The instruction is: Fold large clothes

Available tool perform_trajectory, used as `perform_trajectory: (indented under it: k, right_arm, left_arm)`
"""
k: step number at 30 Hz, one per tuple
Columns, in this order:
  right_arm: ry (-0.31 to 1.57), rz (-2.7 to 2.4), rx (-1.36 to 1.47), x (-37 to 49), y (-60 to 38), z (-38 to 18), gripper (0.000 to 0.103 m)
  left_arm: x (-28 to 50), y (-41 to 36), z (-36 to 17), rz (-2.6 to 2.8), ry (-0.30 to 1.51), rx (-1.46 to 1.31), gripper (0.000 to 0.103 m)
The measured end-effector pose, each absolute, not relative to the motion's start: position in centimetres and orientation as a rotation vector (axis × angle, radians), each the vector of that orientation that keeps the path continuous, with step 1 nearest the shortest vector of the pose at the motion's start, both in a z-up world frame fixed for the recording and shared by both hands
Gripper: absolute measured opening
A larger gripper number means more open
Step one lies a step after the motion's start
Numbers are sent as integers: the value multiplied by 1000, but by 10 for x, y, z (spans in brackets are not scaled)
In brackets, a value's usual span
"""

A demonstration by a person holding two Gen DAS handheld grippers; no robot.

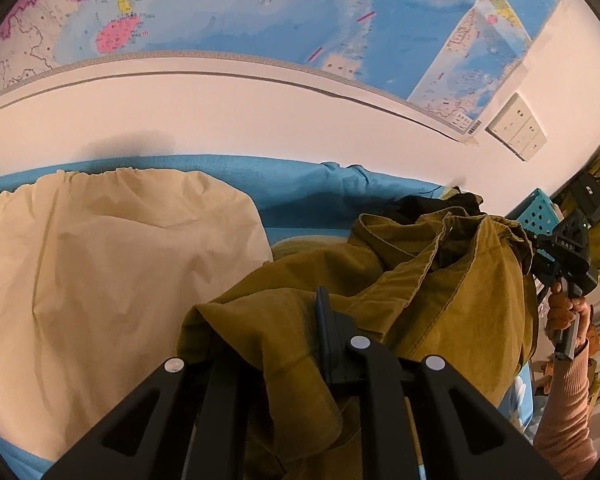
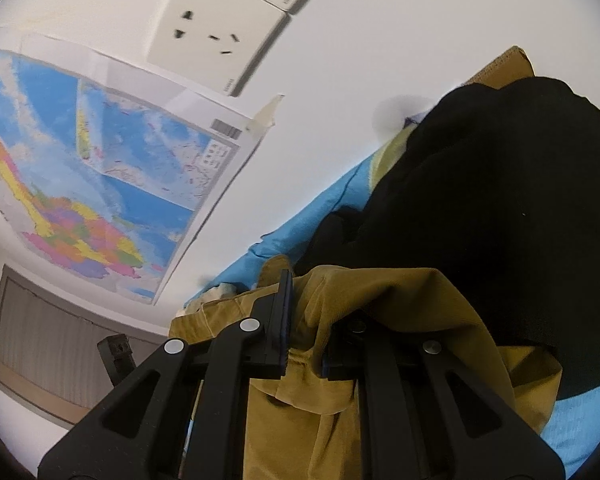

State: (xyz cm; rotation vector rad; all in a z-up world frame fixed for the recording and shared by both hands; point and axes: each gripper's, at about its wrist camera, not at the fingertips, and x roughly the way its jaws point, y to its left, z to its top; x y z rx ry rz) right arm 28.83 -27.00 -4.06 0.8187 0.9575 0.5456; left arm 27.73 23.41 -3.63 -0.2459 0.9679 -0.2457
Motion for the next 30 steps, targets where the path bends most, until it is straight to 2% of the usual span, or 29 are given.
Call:
perform_trajectory:
  k: [8, 11, 13, 15, 16, 22, 30]
  right_arm:
    - [984, 538, 842, 297, -272, -52, 14]
    - [993, 532, 853, 298, -273, -54, 18]
    - [994, 527, 848, 298, -272, -53, 24]
    - [985, 535, 851, 295, -271, -47, 50]
    - [973, 533, 841, 292, -271, -42, 54]
    - [863, 610, 746, 265, -266, 2, 61]
    - [866, 682, 287, 219, -163, 11, 63]
  left_arm:
    - [288, 236, -44, -229, 992, -274, 12]
    - [292, 237, -46, -219, 1002, -277, 12]
    - [295, 236, -48, -211, 1009, -279, 12]
    - [298, 236, -50, -204, 1018, -283, 12]
    - [300, 237, -52, -200, 1023, -289, 12]
    - [309, 241, -59, -193, 1045, -319, 12]
    - [314, 242, -60, -198, 1066, -339, 12]
